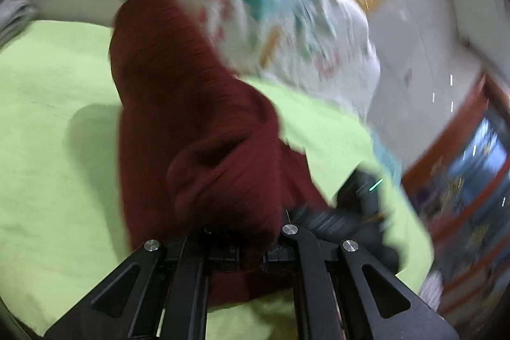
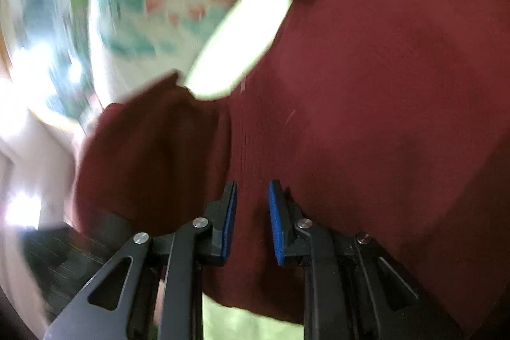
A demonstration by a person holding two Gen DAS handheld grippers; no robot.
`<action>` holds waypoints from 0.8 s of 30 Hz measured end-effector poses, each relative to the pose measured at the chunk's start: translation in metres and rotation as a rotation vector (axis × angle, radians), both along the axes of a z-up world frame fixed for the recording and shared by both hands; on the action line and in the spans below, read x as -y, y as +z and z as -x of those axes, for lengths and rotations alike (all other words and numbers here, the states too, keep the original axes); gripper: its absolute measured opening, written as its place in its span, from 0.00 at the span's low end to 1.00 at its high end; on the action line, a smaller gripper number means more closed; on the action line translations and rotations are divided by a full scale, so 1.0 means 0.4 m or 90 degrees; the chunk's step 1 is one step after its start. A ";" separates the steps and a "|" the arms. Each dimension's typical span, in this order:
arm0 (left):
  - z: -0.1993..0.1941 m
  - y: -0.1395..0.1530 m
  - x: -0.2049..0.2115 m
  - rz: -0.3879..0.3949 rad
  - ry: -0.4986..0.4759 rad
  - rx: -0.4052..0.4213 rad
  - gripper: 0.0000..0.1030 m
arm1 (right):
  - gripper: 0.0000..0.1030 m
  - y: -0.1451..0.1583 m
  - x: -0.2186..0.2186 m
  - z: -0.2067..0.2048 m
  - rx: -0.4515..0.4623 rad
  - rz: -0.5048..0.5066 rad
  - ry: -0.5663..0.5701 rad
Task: Fold large clothes
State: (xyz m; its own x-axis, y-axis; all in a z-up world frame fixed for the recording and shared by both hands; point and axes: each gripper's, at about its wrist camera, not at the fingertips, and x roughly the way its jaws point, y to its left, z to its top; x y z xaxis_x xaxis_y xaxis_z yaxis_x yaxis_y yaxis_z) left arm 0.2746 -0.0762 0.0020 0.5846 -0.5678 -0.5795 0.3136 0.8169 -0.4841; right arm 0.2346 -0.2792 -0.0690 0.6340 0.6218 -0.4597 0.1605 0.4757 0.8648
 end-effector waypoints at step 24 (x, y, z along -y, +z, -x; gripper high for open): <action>-0.012 -0.119 0.076 -0.017 -0.043 -0.041 0.06 | 0.19 0.040 -0.021 -0.243 -0.042 0.109 0.133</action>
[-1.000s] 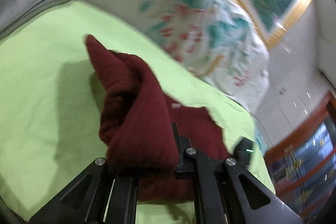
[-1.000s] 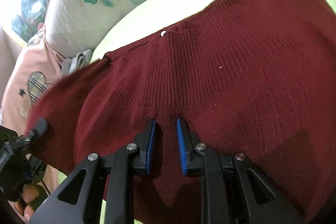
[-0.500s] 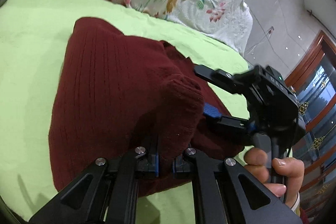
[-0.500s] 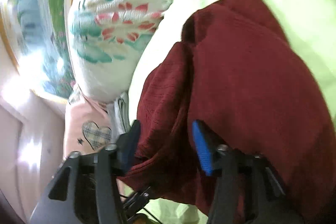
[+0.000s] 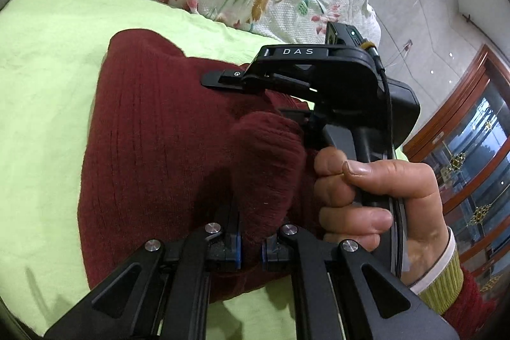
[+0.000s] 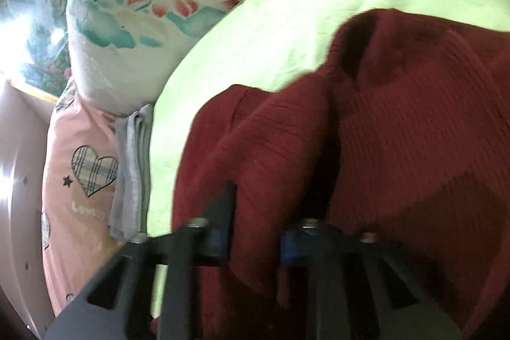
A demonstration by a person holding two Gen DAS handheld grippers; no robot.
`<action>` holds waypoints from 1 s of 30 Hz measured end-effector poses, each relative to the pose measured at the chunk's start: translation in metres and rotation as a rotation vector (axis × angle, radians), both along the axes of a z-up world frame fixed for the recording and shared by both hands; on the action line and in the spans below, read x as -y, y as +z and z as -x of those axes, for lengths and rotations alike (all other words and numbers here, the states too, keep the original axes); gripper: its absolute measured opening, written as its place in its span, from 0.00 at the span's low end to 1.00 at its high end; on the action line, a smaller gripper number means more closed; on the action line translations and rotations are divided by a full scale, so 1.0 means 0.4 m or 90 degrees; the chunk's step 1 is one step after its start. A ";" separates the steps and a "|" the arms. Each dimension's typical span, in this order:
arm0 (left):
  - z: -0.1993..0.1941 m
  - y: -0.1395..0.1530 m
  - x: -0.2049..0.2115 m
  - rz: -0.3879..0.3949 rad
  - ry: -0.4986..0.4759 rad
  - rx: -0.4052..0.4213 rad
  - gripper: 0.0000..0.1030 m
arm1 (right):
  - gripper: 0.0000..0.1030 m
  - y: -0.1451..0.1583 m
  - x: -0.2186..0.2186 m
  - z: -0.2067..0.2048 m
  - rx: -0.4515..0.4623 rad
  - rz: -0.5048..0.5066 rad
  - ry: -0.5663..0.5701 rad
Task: Fold large clothes
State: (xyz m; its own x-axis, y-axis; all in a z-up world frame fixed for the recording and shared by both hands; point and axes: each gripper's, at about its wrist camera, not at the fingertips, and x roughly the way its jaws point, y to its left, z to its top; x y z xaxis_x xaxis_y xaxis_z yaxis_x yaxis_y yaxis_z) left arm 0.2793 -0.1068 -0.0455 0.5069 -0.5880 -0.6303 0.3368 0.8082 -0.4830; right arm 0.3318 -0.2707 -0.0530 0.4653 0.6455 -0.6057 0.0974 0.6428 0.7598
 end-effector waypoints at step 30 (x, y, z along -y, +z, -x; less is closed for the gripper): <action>0.003 -0.009 0.288 -0.056 -0.140 -0.024 0.18 | 0.22 0.022 0.267 0.140 0.058 0.130 -0.078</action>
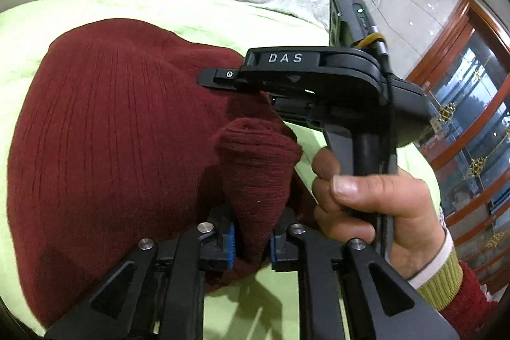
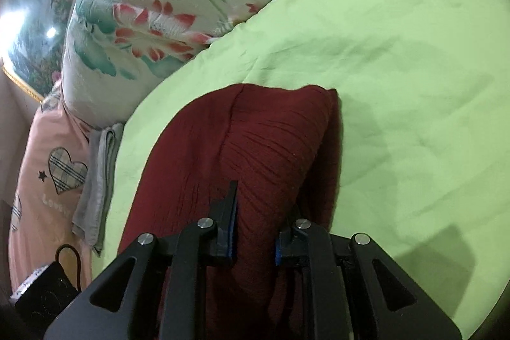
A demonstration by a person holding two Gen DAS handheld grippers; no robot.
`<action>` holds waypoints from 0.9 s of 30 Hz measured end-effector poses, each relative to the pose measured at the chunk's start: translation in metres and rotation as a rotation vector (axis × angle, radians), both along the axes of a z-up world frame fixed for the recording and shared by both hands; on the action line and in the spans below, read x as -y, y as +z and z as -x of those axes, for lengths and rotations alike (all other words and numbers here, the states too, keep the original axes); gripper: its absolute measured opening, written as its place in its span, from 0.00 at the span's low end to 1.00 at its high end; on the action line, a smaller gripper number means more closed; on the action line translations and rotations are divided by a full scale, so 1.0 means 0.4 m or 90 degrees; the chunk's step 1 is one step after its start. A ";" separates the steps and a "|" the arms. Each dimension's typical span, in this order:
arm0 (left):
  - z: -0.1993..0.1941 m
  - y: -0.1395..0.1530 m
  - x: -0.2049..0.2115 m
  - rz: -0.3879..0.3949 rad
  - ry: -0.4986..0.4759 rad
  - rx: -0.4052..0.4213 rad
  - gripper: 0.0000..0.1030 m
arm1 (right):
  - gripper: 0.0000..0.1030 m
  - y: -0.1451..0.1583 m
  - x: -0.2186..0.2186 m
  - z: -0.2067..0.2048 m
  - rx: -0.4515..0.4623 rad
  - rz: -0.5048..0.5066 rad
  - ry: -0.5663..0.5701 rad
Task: Fold large clothes
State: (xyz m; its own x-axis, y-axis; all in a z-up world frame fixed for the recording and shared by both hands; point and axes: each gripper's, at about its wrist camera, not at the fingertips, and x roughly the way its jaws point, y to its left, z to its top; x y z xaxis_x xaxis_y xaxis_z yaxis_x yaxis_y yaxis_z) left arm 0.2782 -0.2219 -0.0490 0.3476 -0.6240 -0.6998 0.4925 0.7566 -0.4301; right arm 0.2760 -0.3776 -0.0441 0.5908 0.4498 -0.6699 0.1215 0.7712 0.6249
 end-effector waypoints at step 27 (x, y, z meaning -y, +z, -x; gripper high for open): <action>0.024 0.143 -0.372 0.088 0.131 -0.003 0.76 | 0.77 0.062 0.034 0.188 0.036 -0.042 -0.042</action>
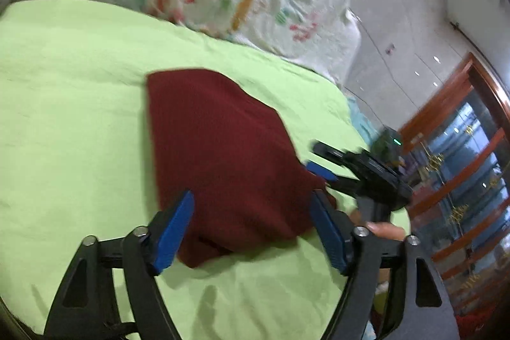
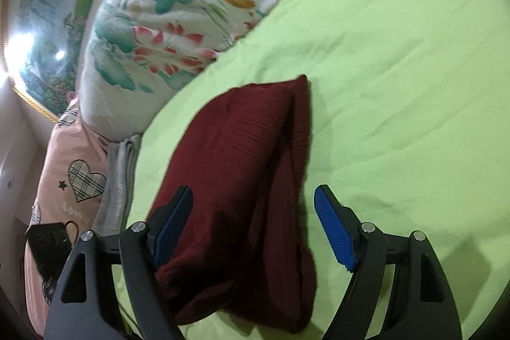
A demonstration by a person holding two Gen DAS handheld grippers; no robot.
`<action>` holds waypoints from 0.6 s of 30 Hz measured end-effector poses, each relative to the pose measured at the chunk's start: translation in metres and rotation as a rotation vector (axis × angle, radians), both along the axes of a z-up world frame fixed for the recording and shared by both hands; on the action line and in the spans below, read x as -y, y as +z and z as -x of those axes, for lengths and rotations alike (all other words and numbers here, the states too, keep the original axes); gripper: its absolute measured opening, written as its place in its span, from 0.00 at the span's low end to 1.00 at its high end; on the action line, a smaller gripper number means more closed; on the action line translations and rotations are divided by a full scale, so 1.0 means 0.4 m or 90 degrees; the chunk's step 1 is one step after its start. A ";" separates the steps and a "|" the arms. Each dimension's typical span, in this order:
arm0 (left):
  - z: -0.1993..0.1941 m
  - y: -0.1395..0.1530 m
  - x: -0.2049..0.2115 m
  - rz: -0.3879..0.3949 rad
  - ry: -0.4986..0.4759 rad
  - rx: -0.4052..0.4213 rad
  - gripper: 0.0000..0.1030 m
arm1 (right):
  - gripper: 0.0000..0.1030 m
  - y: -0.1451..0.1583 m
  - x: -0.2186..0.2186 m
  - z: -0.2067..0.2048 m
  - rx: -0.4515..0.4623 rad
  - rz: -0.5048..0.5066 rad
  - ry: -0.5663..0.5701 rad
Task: Fold large clothes
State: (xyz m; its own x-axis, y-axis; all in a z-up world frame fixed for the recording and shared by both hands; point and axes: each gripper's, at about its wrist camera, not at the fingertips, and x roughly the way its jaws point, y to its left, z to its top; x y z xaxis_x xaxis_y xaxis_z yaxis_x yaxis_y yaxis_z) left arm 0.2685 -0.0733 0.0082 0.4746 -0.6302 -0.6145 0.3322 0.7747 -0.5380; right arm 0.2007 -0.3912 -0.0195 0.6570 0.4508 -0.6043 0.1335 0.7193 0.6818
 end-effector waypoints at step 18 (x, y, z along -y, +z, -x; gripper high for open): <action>-0.295 -0.252 0.083 0.046 -0.055 -0.203 0.79 | 0.79 -0.084 -0.055 -0.128 -0.063 -0.011 0.067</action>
State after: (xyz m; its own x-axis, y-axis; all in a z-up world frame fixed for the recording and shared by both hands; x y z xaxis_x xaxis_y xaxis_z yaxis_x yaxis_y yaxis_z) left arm 0.3865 -0.1065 -0.0927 0.2082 -0.7069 -0.6760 0.2013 0.7073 -0.6777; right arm 0.2518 -0.3693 -0.0531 0.5431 0.5245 -0.6558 0.1257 0.7214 0.6810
